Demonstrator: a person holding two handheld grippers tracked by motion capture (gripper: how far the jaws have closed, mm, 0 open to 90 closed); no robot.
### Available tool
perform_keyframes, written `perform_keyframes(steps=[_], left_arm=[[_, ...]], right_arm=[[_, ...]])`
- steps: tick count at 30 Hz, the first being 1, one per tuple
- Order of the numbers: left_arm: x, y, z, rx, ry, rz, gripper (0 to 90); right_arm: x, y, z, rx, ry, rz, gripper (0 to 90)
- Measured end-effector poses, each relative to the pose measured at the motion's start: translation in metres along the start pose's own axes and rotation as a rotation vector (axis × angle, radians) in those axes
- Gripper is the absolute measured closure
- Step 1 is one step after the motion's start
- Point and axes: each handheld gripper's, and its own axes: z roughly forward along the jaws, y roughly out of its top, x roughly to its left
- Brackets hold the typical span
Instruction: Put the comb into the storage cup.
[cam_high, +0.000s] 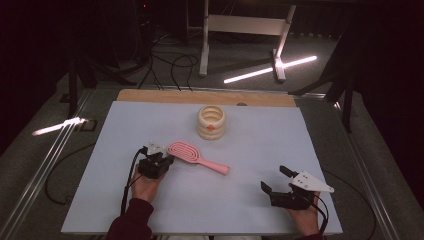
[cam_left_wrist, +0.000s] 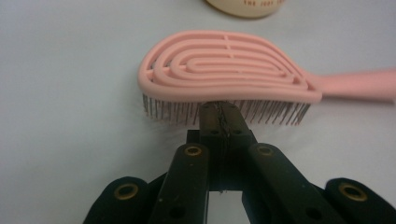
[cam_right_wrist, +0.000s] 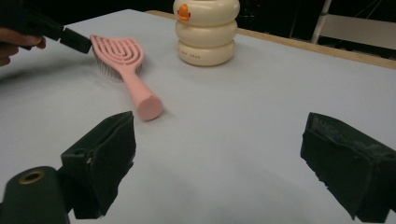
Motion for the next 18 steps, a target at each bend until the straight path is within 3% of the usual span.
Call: perform_keyframes(steps=[18], left_arm=[[0.008, 0.039, 0.028, 0.051, 0.043, -0.002, 89.9]], right_arm=[[-0.001, 0.0, 0.0, 0.003, -0.001, 0.001, 10.3]])
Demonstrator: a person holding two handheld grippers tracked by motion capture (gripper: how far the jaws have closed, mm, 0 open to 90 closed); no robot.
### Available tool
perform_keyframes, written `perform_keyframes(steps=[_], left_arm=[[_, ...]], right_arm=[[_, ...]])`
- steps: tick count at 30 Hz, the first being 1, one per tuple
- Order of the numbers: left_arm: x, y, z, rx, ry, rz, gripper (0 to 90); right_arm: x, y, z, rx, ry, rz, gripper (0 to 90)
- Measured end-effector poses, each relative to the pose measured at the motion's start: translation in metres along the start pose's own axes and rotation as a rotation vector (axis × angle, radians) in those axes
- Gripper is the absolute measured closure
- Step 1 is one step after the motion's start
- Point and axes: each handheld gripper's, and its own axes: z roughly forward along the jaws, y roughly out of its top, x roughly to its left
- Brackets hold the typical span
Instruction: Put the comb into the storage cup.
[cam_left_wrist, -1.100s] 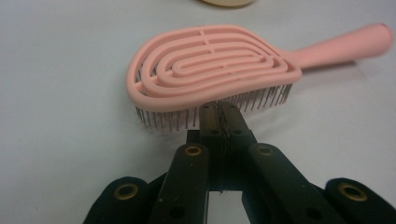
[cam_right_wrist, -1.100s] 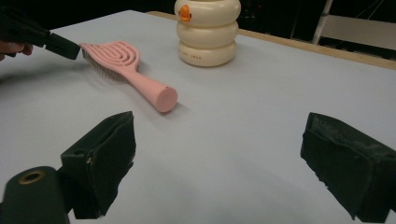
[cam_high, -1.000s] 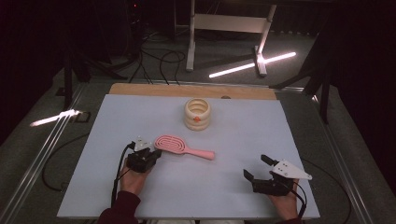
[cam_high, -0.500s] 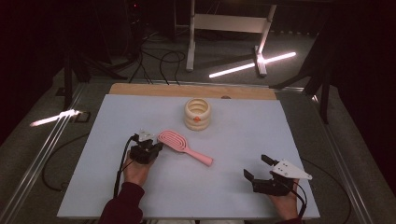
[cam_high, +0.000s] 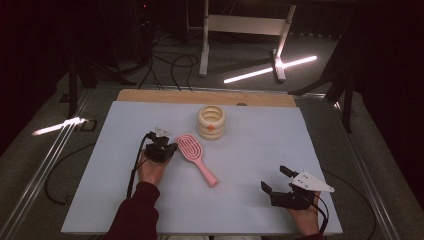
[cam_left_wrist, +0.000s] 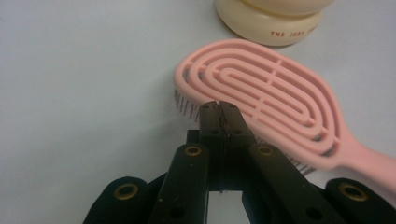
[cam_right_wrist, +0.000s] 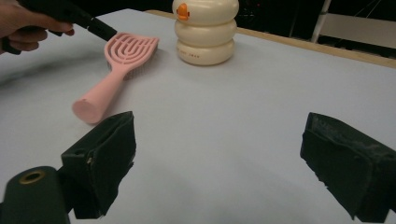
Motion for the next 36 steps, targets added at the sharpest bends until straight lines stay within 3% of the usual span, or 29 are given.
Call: perform_keyframes(steps=[20, 36], left_arm=[[-0.004, 0.015, 0.033, 0.057, 0.006, -0.001, 89.8], [-0.002, 0.015, 0.033, 0.06, 0.015, 0.002, 89.5]], right_arm=[[-0.001, -0.001, 0.001, 0.004, 0.004, 0.003, 10.3], [-0.001, -0.001, 0.0, 0.004, 0.0, 0.003, 10.3]])
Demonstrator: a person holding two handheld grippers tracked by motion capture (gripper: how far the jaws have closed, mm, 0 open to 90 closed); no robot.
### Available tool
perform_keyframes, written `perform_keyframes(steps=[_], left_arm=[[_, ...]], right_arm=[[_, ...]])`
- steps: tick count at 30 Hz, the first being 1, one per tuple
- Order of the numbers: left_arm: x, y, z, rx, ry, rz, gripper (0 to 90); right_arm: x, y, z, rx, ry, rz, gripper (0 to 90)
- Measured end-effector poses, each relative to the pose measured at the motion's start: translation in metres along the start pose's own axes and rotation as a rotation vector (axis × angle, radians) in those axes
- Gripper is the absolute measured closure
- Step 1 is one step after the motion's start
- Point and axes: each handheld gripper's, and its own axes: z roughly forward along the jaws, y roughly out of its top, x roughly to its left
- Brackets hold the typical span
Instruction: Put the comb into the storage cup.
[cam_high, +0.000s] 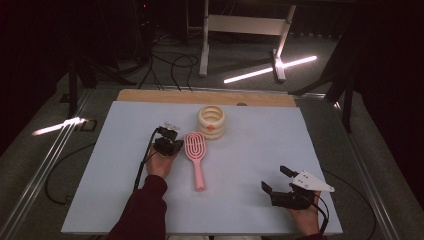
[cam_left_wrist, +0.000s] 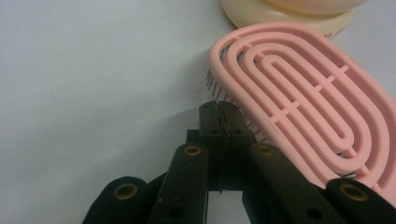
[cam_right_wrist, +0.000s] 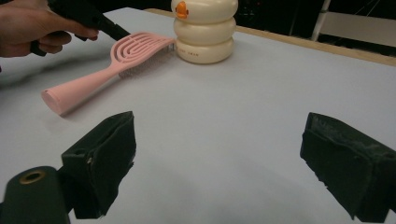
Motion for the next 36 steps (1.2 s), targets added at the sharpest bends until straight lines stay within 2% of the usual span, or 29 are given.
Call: perform_keyframes(steps=[7, 10, 13, 16, 20, 21, 22, 23, 24, 29, 33, 36], left_arm=[[0.001, 0.0, -0.004, -0.014, 0.005, 0.001, 87.1], [0.003, -0.001, -0.008, -0.026, 0.011, -0.006, 83.3], [0.006, -0.003, -0.015, -0.056, 0.011, -0.004, 76.8], [0.008, -0.005, -0.025, -0.088, 0.035, 0.016, 63.0], [0.011, -0.008, -0.042, -0.129, 0.059, 0.033, 49.4], [0.011, -0.008, -0.042, -0.129, 0.059, 0.033, 46.4], [0.012, -0.009, -0.051, -0.149, 0.083, 0.042, 46.4], [0.012, -0.01, -0.055, -0.158, 0.092, 0.045, 38.5], [0.013, -0.013, -0.063, -0.173, 0.101, 0.057, 35.6], [0.012, -0.024, -0.091, -0.225, 0.122, 0.094, 23.5], [0.015, -0.039, -0.113, -0.281, 0.137, 0.085, 15.5], [0.019, -0.05, -0.129, -0.317, 0.147, 0.069, 13.8]], right_arm=[[0.0, 0.0, 0.0, 0.0, 0.0, 0.0, 10.3], [0.0, 0.0, 0.0, 0.0, 0.0, 0.0, 10.3], [-0.001, 0.0, -0.001, -0.002, -0.001, 0.001, 10.3], [-0.001, 0.0, -0.001, -0.002, -0.001, 0.001, 10.3], [0.0, 0.0, 0.0, -0.001, 0.001, 0.0, 10.3], [0.0, 0.0, 0.0, -0.001, 0.001, 0.0, 10.3], [0.0, 0.0, 0.0, -0.002, 0.002, 0.0, 10.3], [0.0, 0.0, 0.0, -0.002, 0.002, 0.0, 10.3], [0.0, 0.0, 0.0, -0.002, 0.002, 0.001, 10.3], [0.001, 0.0, 0.0, -0.003, 0.006, -0.002, 10.3], [0.002, 0.0, 0.0, -0.004, 0.008, 0.001, 10.3], [0.002, 0.0, 0.001, -0.006, 0.01, -0.001, 10.2]])
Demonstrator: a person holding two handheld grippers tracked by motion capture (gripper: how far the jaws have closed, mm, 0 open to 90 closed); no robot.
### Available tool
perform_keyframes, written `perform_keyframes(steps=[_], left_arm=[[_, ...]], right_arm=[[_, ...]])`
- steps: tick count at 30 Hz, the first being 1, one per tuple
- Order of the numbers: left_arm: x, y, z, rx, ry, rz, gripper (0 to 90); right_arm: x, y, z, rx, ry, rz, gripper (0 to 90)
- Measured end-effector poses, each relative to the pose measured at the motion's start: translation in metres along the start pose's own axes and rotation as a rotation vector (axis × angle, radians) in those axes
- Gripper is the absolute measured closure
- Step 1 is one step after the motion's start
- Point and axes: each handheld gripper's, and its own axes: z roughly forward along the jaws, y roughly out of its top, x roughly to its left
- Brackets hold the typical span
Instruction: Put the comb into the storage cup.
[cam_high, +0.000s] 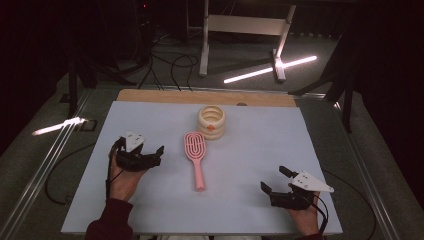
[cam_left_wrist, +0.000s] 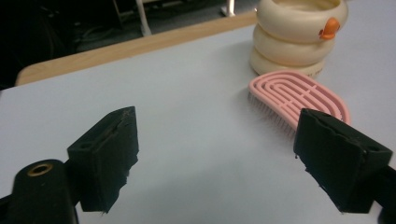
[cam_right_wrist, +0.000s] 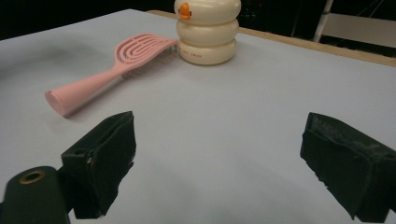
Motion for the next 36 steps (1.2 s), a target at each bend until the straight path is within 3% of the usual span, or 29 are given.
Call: perform_keyframes(steps=[8, 15, 16, 24, 36], left_arm=[[0.016, -0.02, -0.04, -0.044, 0.019, -0.033, 5.3], [0.024, -0.038, -0.064, -0.088, 0.001, -0.046, 0.0], [0.027, -0.046, -0.071, -0.1, 0.0, -0.047, 0.0], [0.034, -0.074, -0.084, -0.136, 0.006, -0.081, 0.0], [0.034, -0.084, -0.088, -0.137, 0.023, -0.077, 0.0]], right_arm=[[0.002, 0.0, 0.003, 0.001, 0.005, -0.003, 10.2], [0.003, 0.0, 0.003, -0.009, 0.007, -0.003, 10.2], [0.003, 0.0, 0.003, -0.01, 0.007, -0.003, 10.2], [0.005, 0.004, -0.001, -0.052, -0.001, -0.02, 10.2], [0.004, 0.006, -0.005, -0.084, -0.013, -0.035, 10.2]])
